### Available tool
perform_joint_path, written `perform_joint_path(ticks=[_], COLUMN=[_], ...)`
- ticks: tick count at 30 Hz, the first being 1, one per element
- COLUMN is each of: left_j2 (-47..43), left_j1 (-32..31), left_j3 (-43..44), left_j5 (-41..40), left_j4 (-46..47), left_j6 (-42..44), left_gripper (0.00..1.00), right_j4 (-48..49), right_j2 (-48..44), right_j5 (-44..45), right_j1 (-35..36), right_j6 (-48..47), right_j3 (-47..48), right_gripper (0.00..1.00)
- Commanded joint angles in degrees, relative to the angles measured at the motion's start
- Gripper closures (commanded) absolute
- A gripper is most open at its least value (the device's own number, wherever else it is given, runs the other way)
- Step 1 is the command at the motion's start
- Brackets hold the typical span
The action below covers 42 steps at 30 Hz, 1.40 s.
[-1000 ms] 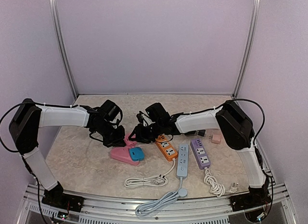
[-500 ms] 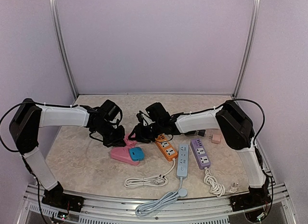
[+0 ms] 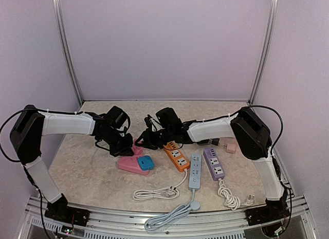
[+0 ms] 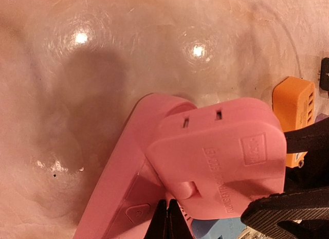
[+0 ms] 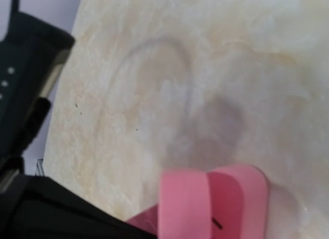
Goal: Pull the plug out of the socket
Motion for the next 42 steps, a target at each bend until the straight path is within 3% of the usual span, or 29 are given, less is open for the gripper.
perform_joint_path(ticks=[1, 12, 21, 27, 42], left_j2=[3.65, 3.34, 4.91, 6.37, 9.37], left_j1=[-0.26, -0.26, -0.28, -0.30, -0.80], left_j3=[-1.25, -1.71, -1.38, -1.38, -0.32], left_j5=[-1.10, -1.33, -1.90, -2.00, -1.79], left_j4=[-0.75, -0.88, -2.43, -3.14, -3.79], left_j6=[0.52, 0.26, -0.18, -0.30, -0.54], left_gripper=[0.98, 0.98, 0.98, 0.98, 0.98], right_j4=[2.74, -1.33, 1.20, 7.32, 10.48], right_j2=[1.84, 1.45, -3.10, -5.94, -8.80], right_j5=[-4.81, -1.96, -0.33, -2.11, -3.69], right_j1=[2.66, 2.33, 1.90, 0.67, -0.35], right_j6=[1.05, -0.23, 0.29, 3.53, 6.13], right_j3=[-0.50, -0.64, -3.02, -6.05, -6.13], right_gripper=[0.70, 0.83, 1.00, 1.00, 1.00])
